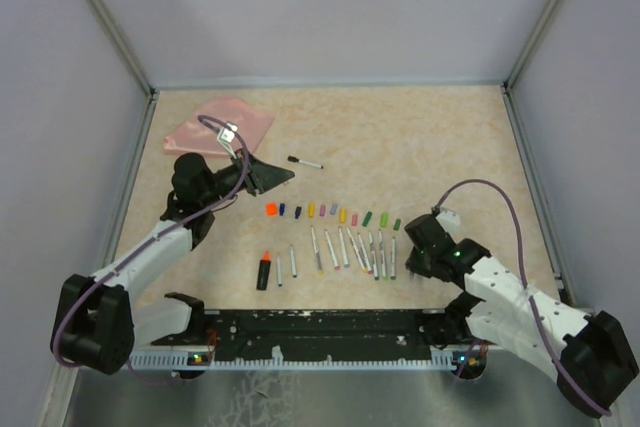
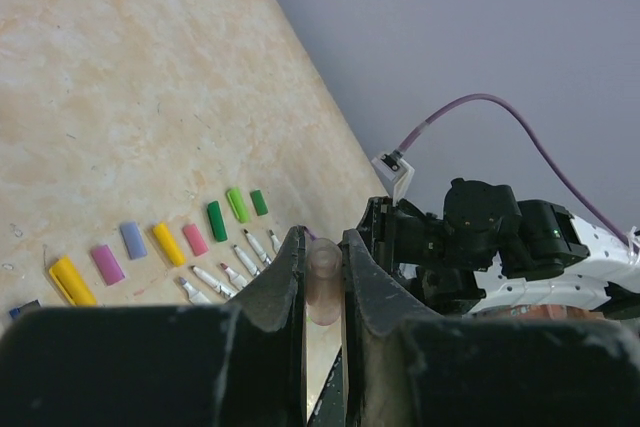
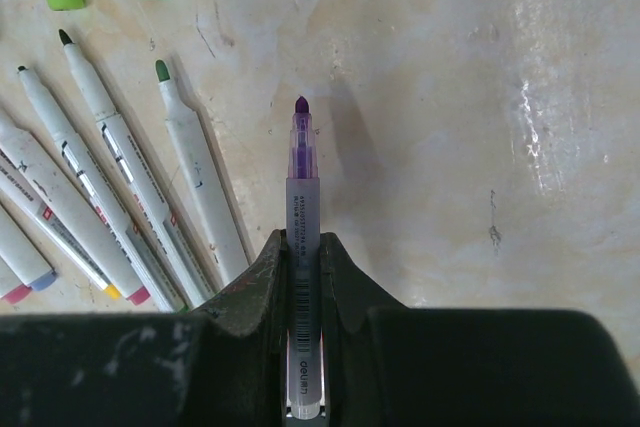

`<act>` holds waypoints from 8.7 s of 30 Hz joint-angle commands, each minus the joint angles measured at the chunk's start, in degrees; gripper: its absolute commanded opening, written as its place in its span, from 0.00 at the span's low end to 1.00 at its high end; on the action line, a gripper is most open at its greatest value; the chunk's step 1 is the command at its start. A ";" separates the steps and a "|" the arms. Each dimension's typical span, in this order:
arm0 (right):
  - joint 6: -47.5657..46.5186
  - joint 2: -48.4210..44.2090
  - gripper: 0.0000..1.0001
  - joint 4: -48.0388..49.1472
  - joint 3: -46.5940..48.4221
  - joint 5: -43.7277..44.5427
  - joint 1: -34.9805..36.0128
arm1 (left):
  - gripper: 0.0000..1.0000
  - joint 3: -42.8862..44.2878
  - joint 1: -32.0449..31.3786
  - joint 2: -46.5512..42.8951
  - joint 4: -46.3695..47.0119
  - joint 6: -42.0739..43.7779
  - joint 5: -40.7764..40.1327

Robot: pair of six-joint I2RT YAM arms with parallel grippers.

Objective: Open the pen caps
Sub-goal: Place the pen at the center of the board, then place the pen cap at the center of the board, then pick up the pen from the center of the board.

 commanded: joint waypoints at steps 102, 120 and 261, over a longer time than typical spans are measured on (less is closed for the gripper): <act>29.61 -18.89 0.54 -21.05 6.98 17.09 -9.56 | 0.00 36.99 -40.67 43.68 -17.10 16.08 -32.34; 32.12 -21.76 0.53 -24.59 7.98 19.68 -9.54 | 0.04 62.30 -45.82 62.35 -39.59 16.23 -46.25; -17.47 12.54 0.58 40.63 14.68 -13.41 -9.58 | 0.99 19.54 -13.55 3.62 -44.80 28.55 -42.77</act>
